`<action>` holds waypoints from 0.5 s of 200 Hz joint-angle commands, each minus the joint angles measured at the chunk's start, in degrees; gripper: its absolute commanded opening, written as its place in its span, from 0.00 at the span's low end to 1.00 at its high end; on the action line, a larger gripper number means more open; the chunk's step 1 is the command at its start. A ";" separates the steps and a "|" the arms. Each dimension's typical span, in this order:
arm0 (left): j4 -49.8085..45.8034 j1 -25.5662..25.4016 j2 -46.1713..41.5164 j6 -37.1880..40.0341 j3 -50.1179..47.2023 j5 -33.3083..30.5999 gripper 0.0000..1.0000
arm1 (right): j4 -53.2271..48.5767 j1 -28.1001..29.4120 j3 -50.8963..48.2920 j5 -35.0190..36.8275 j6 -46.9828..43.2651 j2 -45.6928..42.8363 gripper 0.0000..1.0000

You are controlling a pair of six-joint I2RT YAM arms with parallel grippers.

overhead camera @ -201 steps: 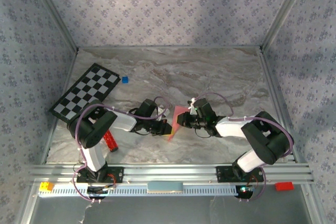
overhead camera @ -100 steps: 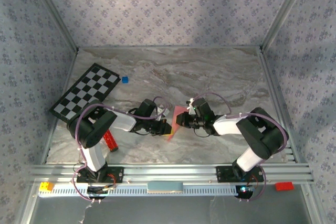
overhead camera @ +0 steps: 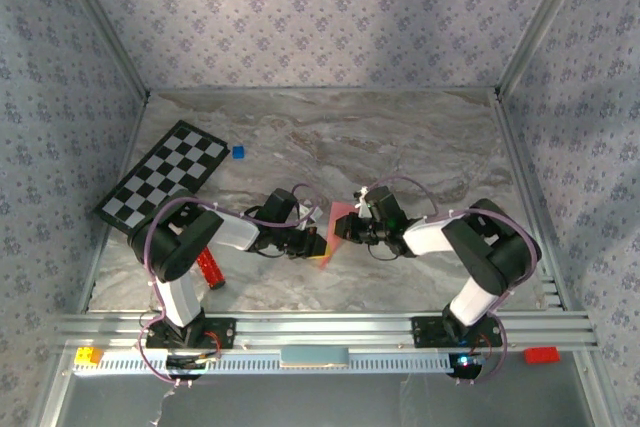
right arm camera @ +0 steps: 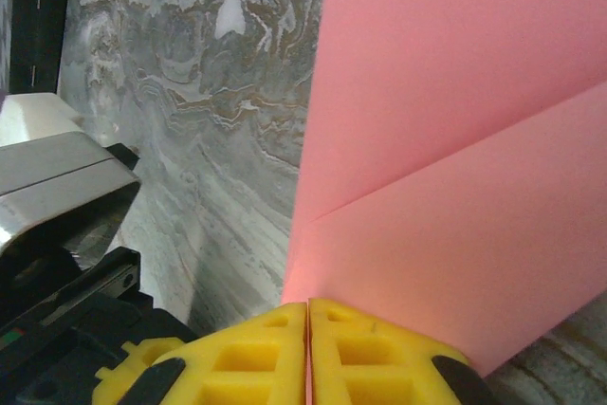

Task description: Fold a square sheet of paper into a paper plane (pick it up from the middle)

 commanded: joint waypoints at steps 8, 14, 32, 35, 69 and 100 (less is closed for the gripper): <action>-5.24 1.21 1.63 1.03 -2.54 -4.76 0.00 | 0.22 -0.62 0.99 0.23 0.35 2.36 0.10; -5.41 1.22 1.46 1.14 -2.54 -4.74 0.00 | 0.31 -0.63 0.98 0.19 0.52 2.80 0.10; -6.04 1.24 0.74 1.64 -2.46 -4.57 0.01 | -0.03 -0.72 1.17 0.41 0.94 4.07 0.10; -6.19 1.19 0.57 1.80 -2.38 -4.57 0.02 | -0.10 -0.72 1.19 0.45 0.95 4.27 0.10; -8.59 1.24 -4.00 1.91 -2.04 -5.40 0.12 | -0.47 -0.64 1.10 0.74 1.59 5.91 0.10; -11.01 1.24 -8.60 1.93 -0.76 -7.02 0.20 | -0.70 -0.46 1.37 0.54 1.52 6.60 0.10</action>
